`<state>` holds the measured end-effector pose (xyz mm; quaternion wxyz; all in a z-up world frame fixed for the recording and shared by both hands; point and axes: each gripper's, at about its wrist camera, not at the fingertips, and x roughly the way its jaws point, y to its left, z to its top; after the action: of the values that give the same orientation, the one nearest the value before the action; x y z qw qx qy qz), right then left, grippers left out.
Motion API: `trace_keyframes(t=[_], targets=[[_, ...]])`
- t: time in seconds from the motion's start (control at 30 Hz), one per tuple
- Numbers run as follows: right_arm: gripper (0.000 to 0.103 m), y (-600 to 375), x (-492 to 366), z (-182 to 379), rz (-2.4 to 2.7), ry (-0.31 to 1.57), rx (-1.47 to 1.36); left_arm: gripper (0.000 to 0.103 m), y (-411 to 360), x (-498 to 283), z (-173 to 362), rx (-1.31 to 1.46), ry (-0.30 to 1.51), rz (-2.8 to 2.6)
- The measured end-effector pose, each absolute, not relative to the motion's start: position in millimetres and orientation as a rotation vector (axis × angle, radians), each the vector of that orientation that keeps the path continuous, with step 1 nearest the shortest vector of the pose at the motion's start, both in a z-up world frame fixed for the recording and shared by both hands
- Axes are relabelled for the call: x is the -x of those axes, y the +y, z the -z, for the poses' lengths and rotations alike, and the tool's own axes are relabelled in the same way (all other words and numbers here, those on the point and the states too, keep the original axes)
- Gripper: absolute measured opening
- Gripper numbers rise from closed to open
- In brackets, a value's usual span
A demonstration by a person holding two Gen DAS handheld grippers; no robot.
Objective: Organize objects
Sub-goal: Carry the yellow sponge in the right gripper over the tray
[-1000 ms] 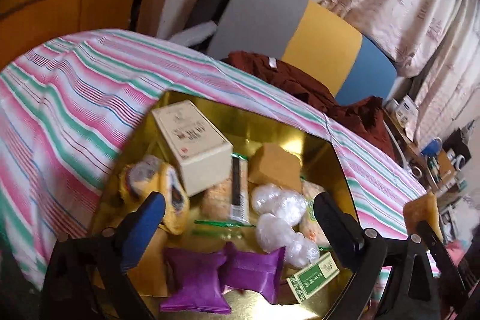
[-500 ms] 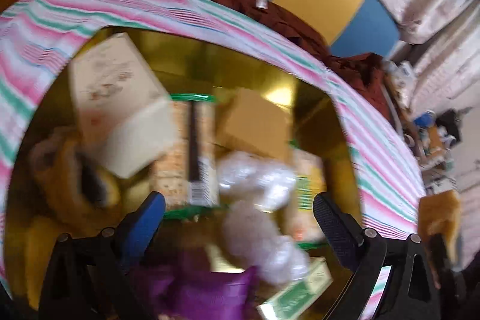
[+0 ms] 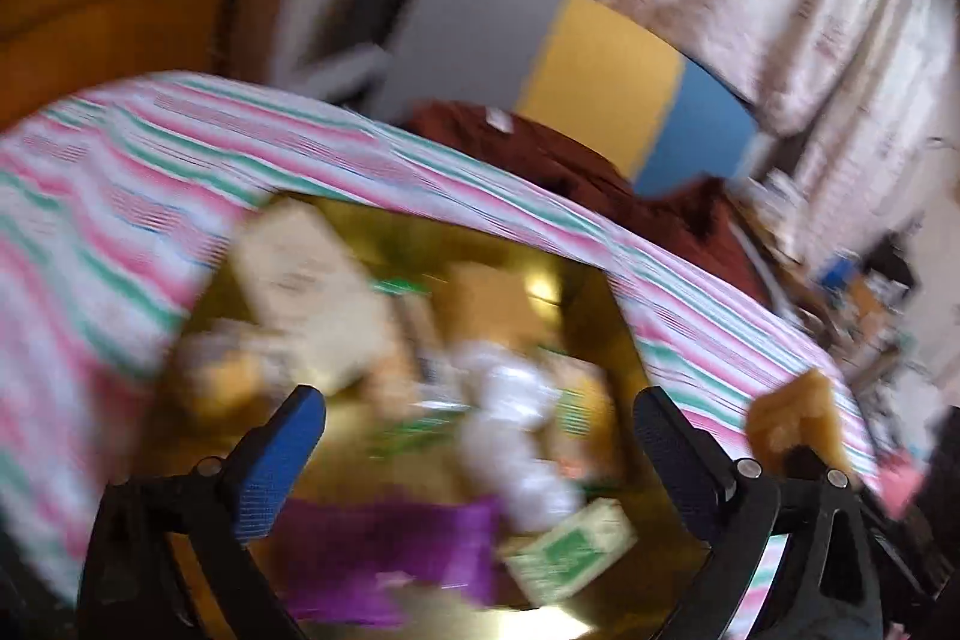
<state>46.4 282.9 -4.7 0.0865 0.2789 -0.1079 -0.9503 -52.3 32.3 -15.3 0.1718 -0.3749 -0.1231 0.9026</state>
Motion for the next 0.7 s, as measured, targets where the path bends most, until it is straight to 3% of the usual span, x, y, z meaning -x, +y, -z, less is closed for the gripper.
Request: trace_keyframes(t=[0.3,0.7], targets=[[0.049,245.8,-26.9,5.4,2.740,-0.266,-0.907,0.103,-3.1,28.7,24.4,1.095,-0.309,-2.733],[0.049,169.7,9.5,6.9,2.620,-0.053,-1.030,0.103,-15.8,3.1,16.6,1.138,-0.198,-2.854]])
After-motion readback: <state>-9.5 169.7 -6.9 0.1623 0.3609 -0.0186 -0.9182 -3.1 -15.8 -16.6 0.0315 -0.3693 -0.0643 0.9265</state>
